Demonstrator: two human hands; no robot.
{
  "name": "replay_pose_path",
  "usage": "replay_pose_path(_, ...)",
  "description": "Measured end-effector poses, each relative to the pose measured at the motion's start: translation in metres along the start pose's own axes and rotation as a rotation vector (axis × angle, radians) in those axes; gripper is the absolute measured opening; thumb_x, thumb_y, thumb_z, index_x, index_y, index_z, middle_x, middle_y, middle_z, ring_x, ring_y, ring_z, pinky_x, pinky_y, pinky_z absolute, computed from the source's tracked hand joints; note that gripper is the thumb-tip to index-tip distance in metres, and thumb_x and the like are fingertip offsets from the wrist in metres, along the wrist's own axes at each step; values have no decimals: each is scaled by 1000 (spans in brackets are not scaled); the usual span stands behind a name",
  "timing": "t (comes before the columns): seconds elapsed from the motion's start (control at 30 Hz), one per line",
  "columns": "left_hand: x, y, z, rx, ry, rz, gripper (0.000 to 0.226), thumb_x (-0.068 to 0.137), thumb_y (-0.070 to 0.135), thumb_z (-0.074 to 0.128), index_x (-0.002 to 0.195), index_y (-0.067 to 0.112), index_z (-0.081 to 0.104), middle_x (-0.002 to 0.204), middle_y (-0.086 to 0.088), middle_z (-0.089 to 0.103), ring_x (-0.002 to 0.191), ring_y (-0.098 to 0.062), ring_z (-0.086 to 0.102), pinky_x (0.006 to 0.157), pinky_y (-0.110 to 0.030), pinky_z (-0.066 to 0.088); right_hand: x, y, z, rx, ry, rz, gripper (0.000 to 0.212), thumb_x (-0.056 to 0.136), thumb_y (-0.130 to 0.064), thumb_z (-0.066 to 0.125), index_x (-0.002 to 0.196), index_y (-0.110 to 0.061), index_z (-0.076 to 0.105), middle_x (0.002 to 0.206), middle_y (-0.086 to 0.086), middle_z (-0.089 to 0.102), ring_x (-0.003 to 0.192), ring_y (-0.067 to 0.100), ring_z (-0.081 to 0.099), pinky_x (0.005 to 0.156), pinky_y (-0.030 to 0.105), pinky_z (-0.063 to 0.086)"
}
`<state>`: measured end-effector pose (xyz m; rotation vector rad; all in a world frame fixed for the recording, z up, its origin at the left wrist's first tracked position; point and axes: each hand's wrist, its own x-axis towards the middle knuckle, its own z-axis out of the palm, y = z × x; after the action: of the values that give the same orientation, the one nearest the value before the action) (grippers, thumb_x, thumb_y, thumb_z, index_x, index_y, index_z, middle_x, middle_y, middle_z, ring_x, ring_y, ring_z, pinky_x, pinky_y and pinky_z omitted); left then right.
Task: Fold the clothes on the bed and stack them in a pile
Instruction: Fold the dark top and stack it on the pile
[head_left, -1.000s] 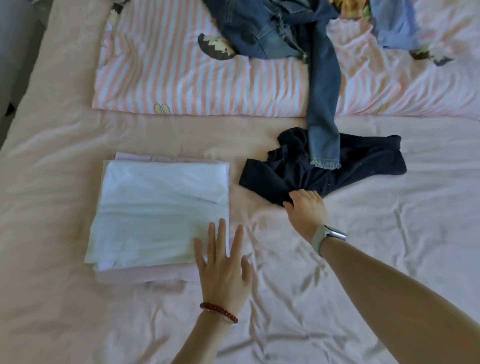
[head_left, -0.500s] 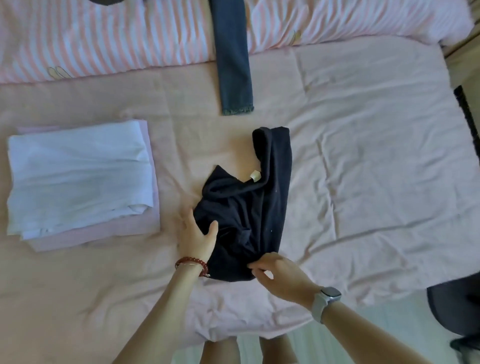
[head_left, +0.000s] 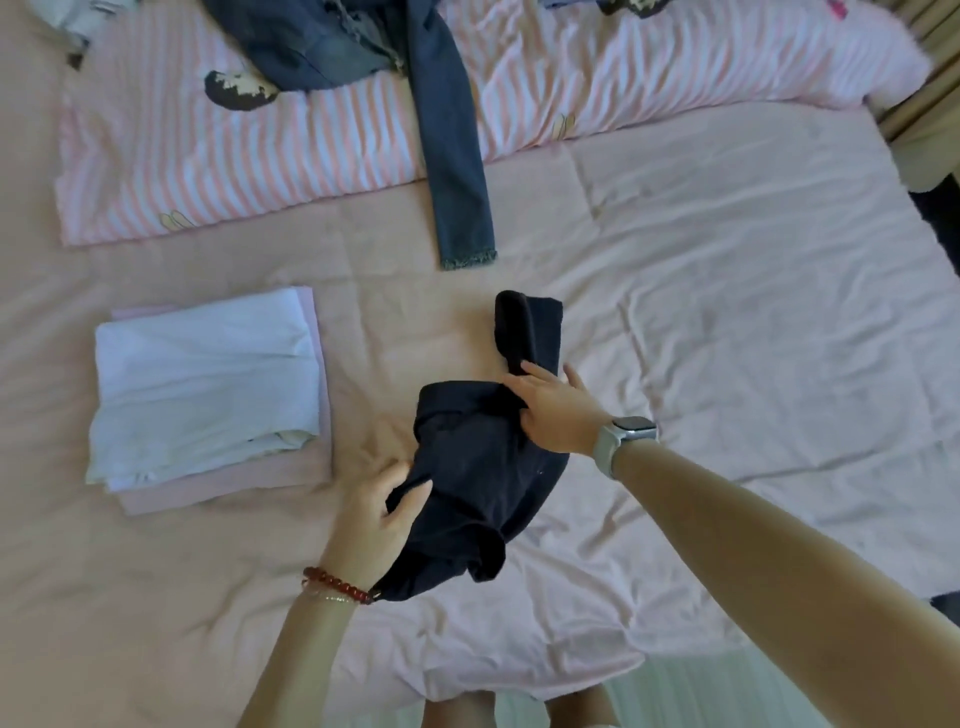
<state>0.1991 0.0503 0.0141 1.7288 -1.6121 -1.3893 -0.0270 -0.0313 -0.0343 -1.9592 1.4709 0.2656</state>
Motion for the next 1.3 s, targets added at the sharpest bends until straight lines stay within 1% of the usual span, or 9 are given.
replay_pose_path(0.17,1,-29,-10,524,-453,-303,24,89,29,56,107,16,65,120,13,34,116,-14,48,94,-21,36,-28,13,17,43,-103,-27,41,90,-12,38,126,-23,56,141,-6,43,143,11,13,115,31,17)
replay_pose_path(0.3,26,-19,2,408,-213,-263,21,92,23,50,106,18,65,114,3,55,107,-17,55,83,-17,37,-78,47,41,190,9,187,34,94,-9,39,119,-15,60,136,-3,48,140,13,22,112,23,16)
replay_pose_path(0.47,64,3,42,380,-78,-100,39,94,23,46,133,19,46,136,-4,43,121,-19,46,95,-26,36,-113,55,58,551,584,629,29,90,-7,53,118,-1,56,115,19,52,105,34,52,91,36,38)
replay_pose_path(0.6,104,21,72,500,-148,101,52,93,19,47,142,23,31,148,-1,28,134,-22,28,103,-36,35,-100,12,67,681,328,543,42,91,-41,50,127,-19,46,75,-3,59,73,15,56,62,28,38)
replay_pose_path(0.73,155,39,98,763,-300,288,60,96,26,44,148,25,16,157,1,8,143,-21,5,107,-42,29,-82,-19,87,320,57,434,67,82,-69,39,139,-36,26,115,1,53,106,24,55,72,31,41)
replay_pose_path(0.97,197,61,173,963,-502,347,51,99,40,25,148,28,14,156,10,12,144,-14,4,108,-47,18,-113,8,127,788,195,857,75,78,-56,61,132,-15,28,131,1,37,121,21,42,92,35,43)
replay_pose_path(1.13,201,59,191,1113,-525,349,36,96,36,32,131,36,38,151,11,25,133,-21,25,93,-41,20,-122,25,137,1331,335,878,75,76,-44,70,132,-14,30,129,3,42,112,11,42,98,26,38)
replay_pose_path(1.23,199,68,187,996,-566,335,4,89,27,49,89,24,48,140,9,39,119,-24,37,83,-34,25,-131,28,140,1379,109,720,75,78,-27,71,134,-21,21,120,-1,54,104,15,55,73,11,46)
replay_pose_path(1.3,194,72,180,940,-608,322,14,84,21,55,73,22,45,144,9,37,121,-23,37,83,-32,34,-135,29,140,1305,62,690,67,82,-14,62,135,-18,21,109,1,56,93,17,57,58,9,42)
